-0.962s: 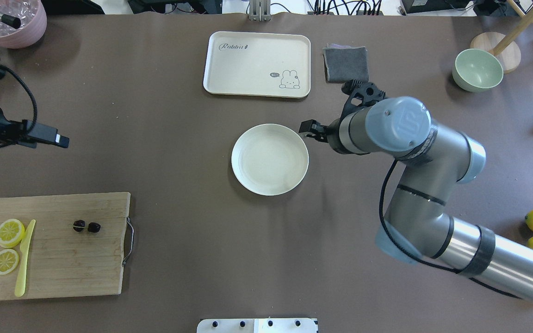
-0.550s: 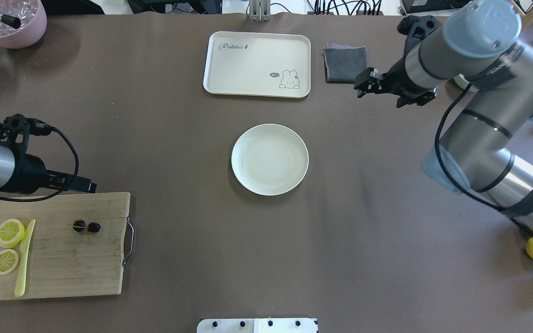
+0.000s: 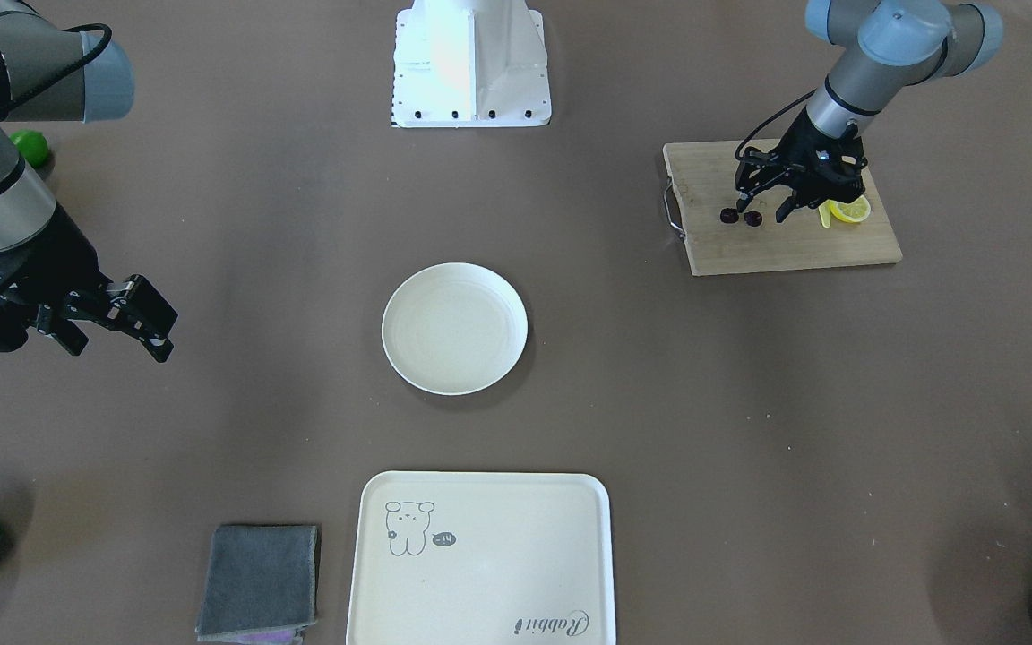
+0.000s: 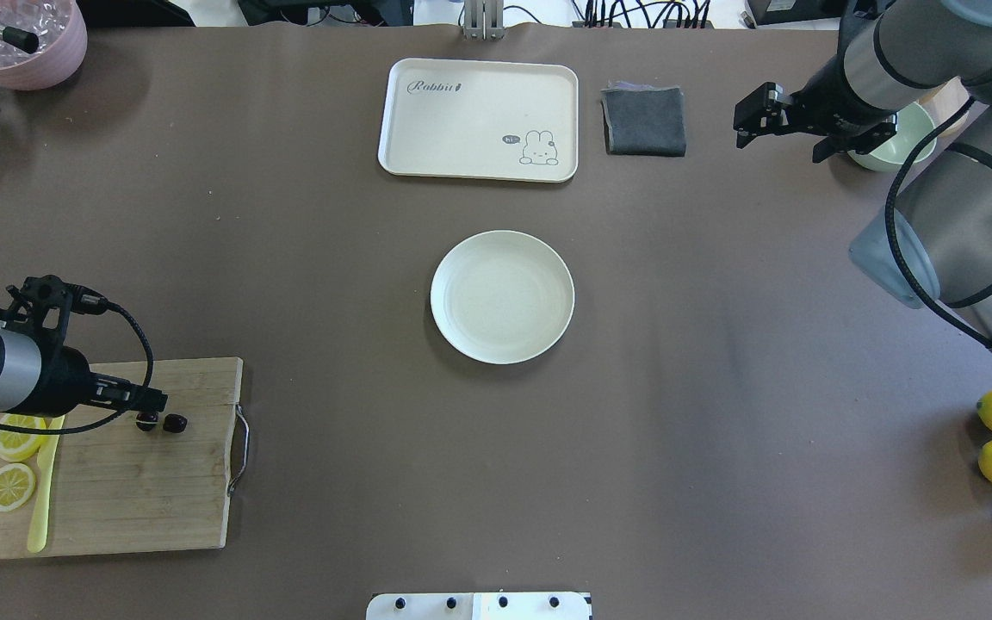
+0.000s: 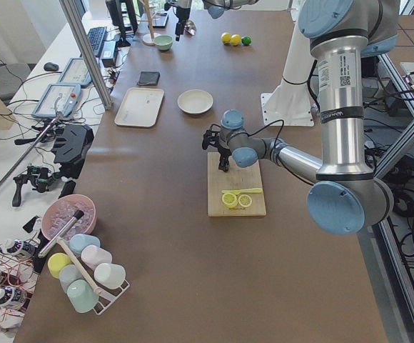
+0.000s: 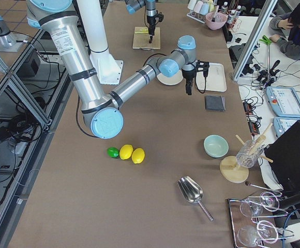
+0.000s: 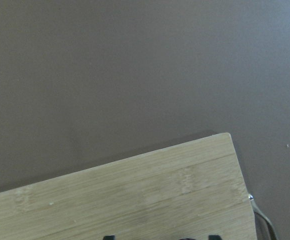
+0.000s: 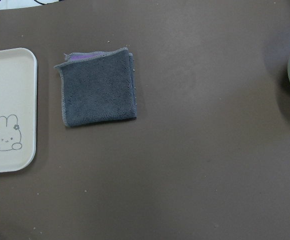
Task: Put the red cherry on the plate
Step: 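Lower the left gripper and grasp the dark cherries on the cutting board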
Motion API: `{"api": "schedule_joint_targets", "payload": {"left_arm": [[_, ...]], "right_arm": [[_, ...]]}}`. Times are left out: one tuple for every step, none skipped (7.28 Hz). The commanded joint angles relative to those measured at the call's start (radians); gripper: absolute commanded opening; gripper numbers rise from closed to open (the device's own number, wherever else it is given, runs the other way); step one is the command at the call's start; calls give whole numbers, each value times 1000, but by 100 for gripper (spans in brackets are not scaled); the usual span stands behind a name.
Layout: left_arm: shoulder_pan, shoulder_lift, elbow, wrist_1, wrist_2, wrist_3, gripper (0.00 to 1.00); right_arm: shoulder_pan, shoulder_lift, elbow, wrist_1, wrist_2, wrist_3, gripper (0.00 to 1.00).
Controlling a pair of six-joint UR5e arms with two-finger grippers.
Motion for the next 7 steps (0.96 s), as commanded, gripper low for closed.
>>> {"api": "schedule_joint_targets", "payload": {"left_arm": [[10,15,2,0,6,2,52],[10,17,0,0,4,2,42],[10,15,2,0,4,2,25],[7,17,2,0,6,2,8],[5,21,2,0,6,2,0],[-1,24,-9,0,12,2,0],[-5,29,-36,0,9,2,0]], "right_arm": [[1,-12,9,1,-2,-1,100],[1,-12,9,1,-2,-1,100],[1,-13,7,1,-3,-3,100],[1,-13,7,1,-5,-3,100],[0,-13,7,1,-5,-1,100],[1,-12,7,1,-5,-1,100],[0,-12,7,1,-3,-1,100]]}}
